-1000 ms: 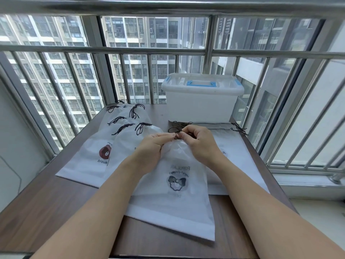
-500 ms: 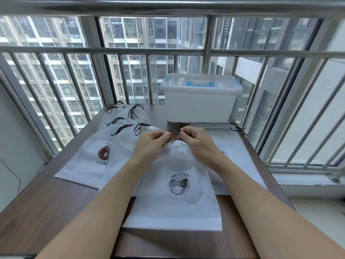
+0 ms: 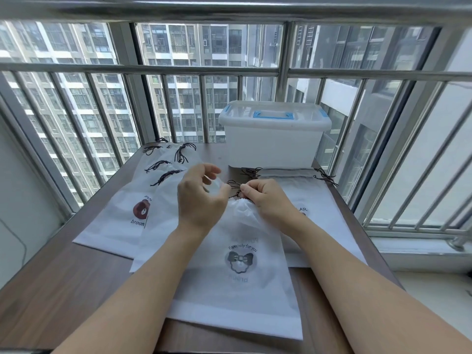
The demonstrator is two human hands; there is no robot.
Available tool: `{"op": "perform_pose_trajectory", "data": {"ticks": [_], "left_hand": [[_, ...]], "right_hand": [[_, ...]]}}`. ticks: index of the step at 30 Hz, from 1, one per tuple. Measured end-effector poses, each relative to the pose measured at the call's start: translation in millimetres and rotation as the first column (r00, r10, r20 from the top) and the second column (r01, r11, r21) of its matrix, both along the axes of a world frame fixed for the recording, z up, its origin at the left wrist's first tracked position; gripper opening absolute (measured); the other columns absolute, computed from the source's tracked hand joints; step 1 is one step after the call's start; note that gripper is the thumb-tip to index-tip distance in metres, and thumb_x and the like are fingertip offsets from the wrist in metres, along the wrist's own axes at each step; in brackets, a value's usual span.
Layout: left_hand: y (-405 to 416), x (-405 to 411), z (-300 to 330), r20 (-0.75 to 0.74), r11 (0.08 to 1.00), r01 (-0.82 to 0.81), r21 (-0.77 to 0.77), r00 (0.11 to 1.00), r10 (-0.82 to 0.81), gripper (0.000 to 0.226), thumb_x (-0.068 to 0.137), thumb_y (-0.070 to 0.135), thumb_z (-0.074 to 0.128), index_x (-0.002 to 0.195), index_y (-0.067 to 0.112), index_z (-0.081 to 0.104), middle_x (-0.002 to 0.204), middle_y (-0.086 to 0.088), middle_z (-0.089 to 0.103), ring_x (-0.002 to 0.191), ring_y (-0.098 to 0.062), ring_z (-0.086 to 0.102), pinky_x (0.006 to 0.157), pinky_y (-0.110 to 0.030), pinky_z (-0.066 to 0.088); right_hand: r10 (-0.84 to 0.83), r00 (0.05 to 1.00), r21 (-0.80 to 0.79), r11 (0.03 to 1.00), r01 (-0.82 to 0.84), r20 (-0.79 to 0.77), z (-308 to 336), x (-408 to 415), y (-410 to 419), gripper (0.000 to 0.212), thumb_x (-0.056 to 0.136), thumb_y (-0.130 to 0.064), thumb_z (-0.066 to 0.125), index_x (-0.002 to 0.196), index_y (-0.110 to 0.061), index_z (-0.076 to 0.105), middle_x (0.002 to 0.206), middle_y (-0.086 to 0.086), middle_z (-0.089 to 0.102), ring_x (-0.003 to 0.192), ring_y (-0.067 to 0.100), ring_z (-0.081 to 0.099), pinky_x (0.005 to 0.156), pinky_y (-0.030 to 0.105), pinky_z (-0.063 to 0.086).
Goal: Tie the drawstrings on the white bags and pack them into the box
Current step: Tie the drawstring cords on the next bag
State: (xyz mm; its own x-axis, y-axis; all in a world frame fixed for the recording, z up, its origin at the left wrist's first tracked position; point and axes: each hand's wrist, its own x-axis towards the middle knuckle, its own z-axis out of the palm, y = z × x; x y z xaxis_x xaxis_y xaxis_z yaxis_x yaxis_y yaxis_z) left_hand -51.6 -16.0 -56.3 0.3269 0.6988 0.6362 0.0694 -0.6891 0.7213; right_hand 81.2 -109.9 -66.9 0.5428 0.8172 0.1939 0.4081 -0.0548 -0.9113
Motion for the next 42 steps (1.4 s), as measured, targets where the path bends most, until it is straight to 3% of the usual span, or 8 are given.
{"op": "perform_pose_trajectory", "data": {"ticks": [4, 7, 14, 22, 25, 30, 32, 42], "left_hand": [[-4, 3, -4, -0.168, 0.948, 0.168, 0.27, 0.978, -0.126, 0.017, 0.075, 0.021, 0.073, 0.092, 0.017, 0.077, 0.075, 0.008, 0.067, 0.067, -0.007, 0.059, 0.063, -0.02, 0.049], [-5, 7, -6, -0.231, 0.952, 0.246, 0.181, 0.952, -0.202, 0.016, 0.079, 0.022, 0.068, 0.089, 0.022, 0.08, 0.07, 0.009, 0.069, 0.065, -0.008, 0.062, 0.064, -0.023, 0.051], [-4, 2, -3, -0.065, 0.837, 0.437, -0.328, 0.874, -0.482, 0.017, 0.089, 0.002, 0.07, 0.1, 0.011, 0.078, 0.087, 0.0, 0.078, 0.08, -0.012, 0.073, 0.073, -0.022, 0.055], [-1, 6, -6, -0.093, 0.789, 0.41, -0.457, 0.86, -0.501, 0.016, 0.097, 0.01, 0.061, 0.103, 0.008, 0.075, 0.098, -0.006, 0.077, 0.093, -0.016, 0.071, 0.086, -0.026, 0.053], [-2, 9, -4, 0.067, 0.628, 0.458, -0.63, 0.837, -0.543, 0.021, 0.099, 0.01, 0.055, 0.108, -0.002, 0.07, 0.101, -0.01, 0.073, 0.088, -0.011, 0.066, 0.077, -0.016, 0.051], [3, 6, 3, 0.482, 0.067, 0.574, -0.816, 0.74, -0.468, 0.023, 0.099, 0.007, 0.047, 0.099, -0.001, 0.069, 0.09, -0.005, 0.067, 0.085, -0.009, 0.06, 0.084, -0.015, 0.052], [4, 3, 5, 0.539, -0.04, 0.58, -0.814, 0.728, -0.424, 0.023, 0.1, 0.008, 0.047, 0.097, -0.001, 0.068, 0.085, -0.004, 0.066, 0.079, -0.006, 0.061, 0.082, -0.012, 0.05], [-3, 7, 8, 0.503, 0.041, 0.562, -0.826, 0.77, -0.393, 0.023, 0.102, 0.009, 0.046, 0.092, 0.0, 0.064, 0.076, -0.005, 0.064, 0.064, -0.006, 0.063, 0.062, -0.012, 0.055]], "right_hand": [[0.041, 0.999, 0.036, 0.999, -0.041, -0.002, 1, -2, 1, 0.03, 0.1, -0.02, 0.056, 0.078, -0.009, 0.072, 0.07, 0.004, 0.068, 0.068, 0.014, 0.056, 0.069, 0.037, 0.045], [0.077, 0.996, 0.082, 0.994, -0.073, -0.042, 5, 0, -2, 0.031, 0.103, -0.018, 0.052, 0.094, 0.004, 0.072, 0.091, 0.017, 0.074, 0.083, 0.032, 0.065, 0.083, 0.042, 0.051], [0.095, 0.995, 0.087, 0.991, -0.098, 0.032, 9, 6, -7, 0.033, 0.102, -0.021, 0.053, 0.075, -0.006, 0.066, 0.069, 0.002, 0.057, 0.067, 0.014, 0.047, 0.066, 0.033, 0.037], [0.024, 0.926, -0.01, 1.0, -0.022, 0.376, 11, 13, -9, 0.029, 0.101, -0.02, 0.057, 0.079, -0.006, 0.069, 0.071, 0.006, 0.067, 0.067, 0.022, 0.057, 0.065, 0.035, 0.044], [-0.004, 0.903, 0.022, 1.0, -0.006, 0.43, 11, 14, -8, 0.025, 0.101, -0.02, 0.058, 0.083, -0.008, 0.07, 0.074, 0.008, 0.069, 0.073, 0.025, 0.06, 0.069, 0.038, 0.047], [0.012, 0.894, 0.026, 0.999, -0.027, 0.448, 11, 11, -5, 0.024, 0.102, -0.017, 0.057, 0.086, -0.006, 0.072, 0.076, 0.001, 0.069, 0.071, 0.015, 0.055, 0.067, 0.027, 0.042], [0.021, 0.898, 0.012, 0.999, -0.03, 0.44, 10, 11, -4, 0.023, 0.101, -0.018, 0.059, 0.085, -0.007, 0.072, 0.072, 0.001, 0.065, 0.067, 0.013, 0.05, 0.064, 0.024, 0.038], [0.057, 0.899, -0.017, 0.998, -0.055, 0.434, 11, 13, -7, 0.014, 0.098, -0.016, 0.063, 0.094, -0.008, 0.073, 0.086, 0.004, 0.073, 0.078, 0.015, 0.059, 0.07, 0.023, 0.042]]}}
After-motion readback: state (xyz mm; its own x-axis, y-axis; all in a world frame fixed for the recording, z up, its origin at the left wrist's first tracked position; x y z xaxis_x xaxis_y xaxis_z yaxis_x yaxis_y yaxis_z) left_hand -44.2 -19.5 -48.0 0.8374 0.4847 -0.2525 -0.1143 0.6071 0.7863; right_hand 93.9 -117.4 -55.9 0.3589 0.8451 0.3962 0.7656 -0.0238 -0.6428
